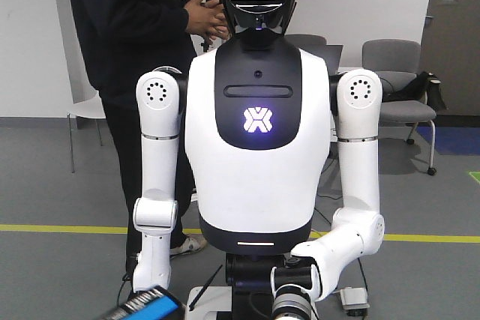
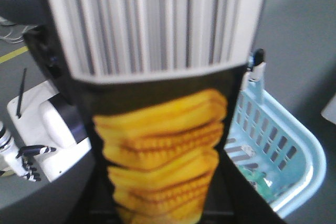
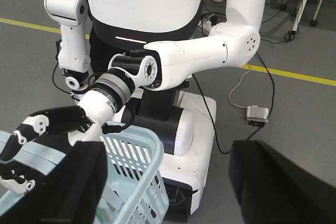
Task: Pick snacks and fruit into basket
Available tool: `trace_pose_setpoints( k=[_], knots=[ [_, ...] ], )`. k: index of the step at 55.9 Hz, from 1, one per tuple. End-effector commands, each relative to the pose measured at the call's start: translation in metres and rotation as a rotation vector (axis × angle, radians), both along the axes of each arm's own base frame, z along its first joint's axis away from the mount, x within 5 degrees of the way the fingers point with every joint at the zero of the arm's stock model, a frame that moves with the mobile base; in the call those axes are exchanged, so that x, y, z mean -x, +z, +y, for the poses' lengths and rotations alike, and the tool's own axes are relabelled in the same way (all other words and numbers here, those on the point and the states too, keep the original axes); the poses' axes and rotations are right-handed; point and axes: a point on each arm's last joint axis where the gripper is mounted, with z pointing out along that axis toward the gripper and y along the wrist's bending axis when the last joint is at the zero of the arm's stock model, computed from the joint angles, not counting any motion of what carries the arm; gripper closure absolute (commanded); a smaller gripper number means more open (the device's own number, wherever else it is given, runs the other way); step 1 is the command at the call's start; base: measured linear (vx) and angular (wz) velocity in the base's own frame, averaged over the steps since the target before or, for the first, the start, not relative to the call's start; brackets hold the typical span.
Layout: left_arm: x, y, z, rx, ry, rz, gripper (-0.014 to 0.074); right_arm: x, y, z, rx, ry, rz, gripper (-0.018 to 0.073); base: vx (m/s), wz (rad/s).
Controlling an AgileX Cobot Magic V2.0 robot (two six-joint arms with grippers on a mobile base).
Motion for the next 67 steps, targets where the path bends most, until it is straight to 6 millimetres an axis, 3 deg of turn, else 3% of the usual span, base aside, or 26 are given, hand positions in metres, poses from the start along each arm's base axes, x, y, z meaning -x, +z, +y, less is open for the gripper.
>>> trace_pose_setpoints(
  k=[1, 15, 32, 43, 50, 67],
  knots=[
    [-0.004, 0.018, -0.019, 0.02, -0.043, -0.148, 0.0469, -0.002, 0.016, -0.001, -0.001, -0.014, -0.102, 0.0023, 0.0, 0.0],
    [0.0, 0.015, -0.071, -0.115, -0.273, -0.255, 0.0469, -0.003, 0.016, -0.001, -0.001, -0.014, -0.103, 0.0023, 0.0, 0.0],
    [-0.02, 0.007, -0.131, -0.14, -0.297, -0.271, 0.0468, -0.003, 0.016, -0.001, -0.001, -0.014, -0.103, 0.0023, 0.0, 0.0],
    [-0.024, -0.006, -0.151, -0.18, -0.346, -0.218, 0.0446, -0.002, 0.016, -0.001, -0.001, -0.014, -0.102, 0.0023, 0.0, 0.0],
    [-0.023, -0.016, -0.153, -0.208, -0.366, -0.184, 0.037, -0.002, 0.015, -0.001, 0.0, -0.014, -0.099, 0.0023, 0.0, 0.0],
    [-0.025, -0.016, -0.154, -0.205, -0.356, -0.193, 0.0069, -0.002, 0.015, -0.001, 0.001, -0.012, -0.089, 0.0023, 0.0, 0.0]
  ],
)
